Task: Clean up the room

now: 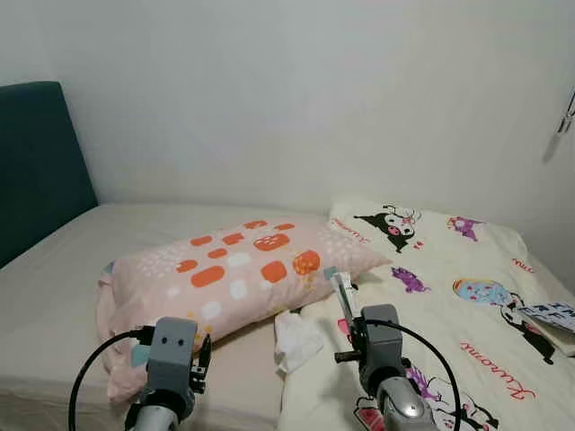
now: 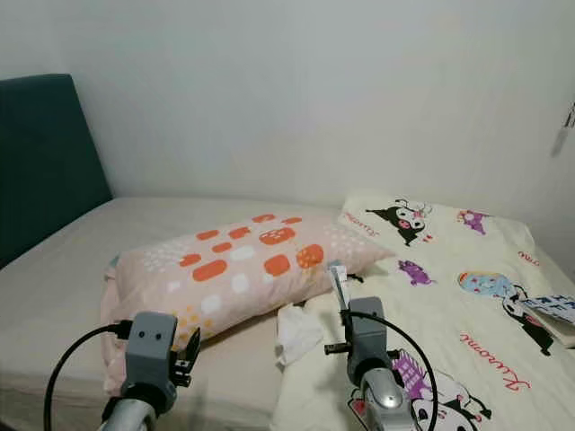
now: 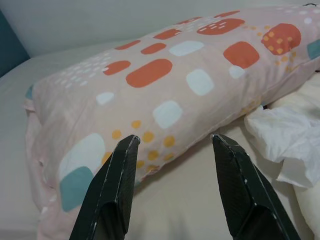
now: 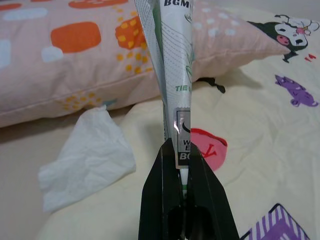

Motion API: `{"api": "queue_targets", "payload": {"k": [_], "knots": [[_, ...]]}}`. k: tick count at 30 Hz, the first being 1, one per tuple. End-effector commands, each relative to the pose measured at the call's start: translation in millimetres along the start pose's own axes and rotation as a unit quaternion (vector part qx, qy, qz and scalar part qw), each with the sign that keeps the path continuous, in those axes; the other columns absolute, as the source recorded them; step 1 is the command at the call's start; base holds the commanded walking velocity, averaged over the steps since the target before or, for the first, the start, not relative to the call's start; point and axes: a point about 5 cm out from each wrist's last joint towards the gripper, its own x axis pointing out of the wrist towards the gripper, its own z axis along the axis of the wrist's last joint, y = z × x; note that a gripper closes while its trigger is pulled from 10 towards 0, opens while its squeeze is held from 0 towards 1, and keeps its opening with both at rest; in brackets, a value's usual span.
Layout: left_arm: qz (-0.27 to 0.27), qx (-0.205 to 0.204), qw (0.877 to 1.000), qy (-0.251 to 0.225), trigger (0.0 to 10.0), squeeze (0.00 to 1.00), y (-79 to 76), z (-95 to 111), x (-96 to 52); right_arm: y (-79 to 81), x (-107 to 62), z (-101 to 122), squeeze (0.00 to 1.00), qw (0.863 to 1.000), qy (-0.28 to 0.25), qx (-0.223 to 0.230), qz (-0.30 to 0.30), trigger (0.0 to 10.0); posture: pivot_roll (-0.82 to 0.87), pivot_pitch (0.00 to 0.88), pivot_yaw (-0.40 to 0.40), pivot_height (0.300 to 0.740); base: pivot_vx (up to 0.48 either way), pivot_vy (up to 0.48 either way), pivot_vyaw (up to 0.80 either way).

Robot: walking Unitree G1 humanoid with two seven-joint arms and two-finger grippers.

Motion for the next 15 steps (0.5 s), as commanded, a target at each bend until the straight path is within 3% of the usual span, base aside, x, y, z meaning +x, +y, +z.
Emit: {"api": "queue_targets", "payload": {"k": [1, 15], "knots": [[0.001, 0.008, 1.0, 0.003, 10.0, 0.0, -1.4, -2.7, -0.1, 0.4, -3.1, -3.1, 0.0, 1.0, 0.008, -0.003, 0.0, 10.0, -0.04, 0.06, -0.039, 0.646, 0.0, 0.0, 0.0], [0.006, 0.009, 1.0, -0.002, 10.0, 0.0, 1.9, -2.2, 1.3, 1.2, -3.9, -3.6, 0.0, 1.0, 0.015, -0.007, 0.003, 10.0, -0.04, 0.057, -0.044, 0.696, 0.0, 0.0, 0.0]]}}
